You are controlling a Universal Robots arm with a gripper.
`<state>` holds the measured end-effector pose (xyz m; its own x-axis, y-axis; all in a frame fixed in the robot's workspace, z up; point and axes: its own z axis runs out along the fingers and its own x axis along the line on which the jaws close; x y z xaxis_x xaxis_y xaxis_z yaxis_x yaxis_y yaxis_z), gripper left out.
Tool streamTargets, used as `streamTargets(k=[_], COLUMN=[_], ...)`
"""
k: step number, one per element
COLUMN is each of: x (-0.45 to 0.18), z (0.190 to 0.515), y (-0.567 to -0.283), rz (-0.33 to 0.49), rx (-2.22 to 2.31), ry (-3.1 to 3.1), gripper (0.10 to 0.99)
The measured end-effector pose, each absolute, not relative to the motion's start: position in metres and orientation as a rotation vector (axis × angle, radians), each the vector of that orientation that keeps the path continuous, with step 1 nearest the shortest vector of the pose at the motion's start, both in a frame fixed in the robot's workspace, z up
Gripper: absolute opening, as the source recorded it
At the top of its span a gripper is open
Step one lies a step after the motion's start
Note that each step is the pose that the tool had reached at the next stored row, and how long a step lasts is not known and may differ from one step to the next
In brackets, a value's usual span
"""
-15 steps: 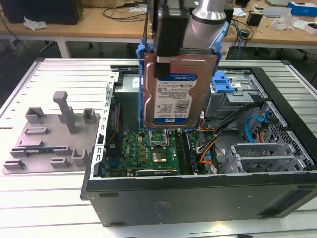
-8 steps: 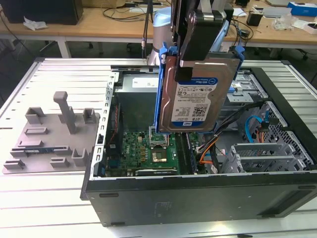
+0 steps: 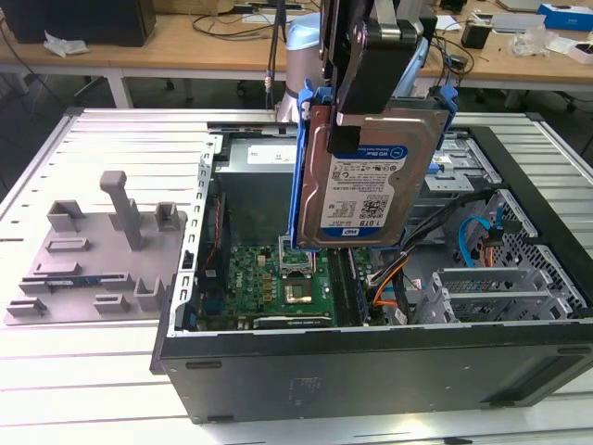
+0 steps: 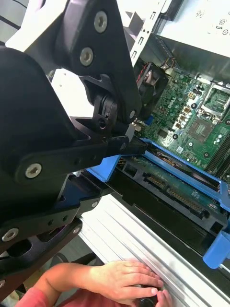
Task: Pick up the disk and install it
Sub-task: 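Insert the disk into the insertion slot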
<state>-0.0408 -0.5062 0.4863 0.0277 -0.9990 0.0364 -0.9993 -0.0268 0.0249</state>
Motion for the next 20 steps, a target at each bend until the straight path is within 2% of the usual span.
streamTargets(k=[7,13,20], x=[-0.041,-0.041,-0.038], z=[0.486,0.486,0.486], y=[-0.507,-0.516,-0.524], rz=[0.009,-0.045,-0.062], rx=[2.227,2.254,2.261], ry=[-2.167,-2.192,-2.2], gripper=[0.369,0.369,0.369])
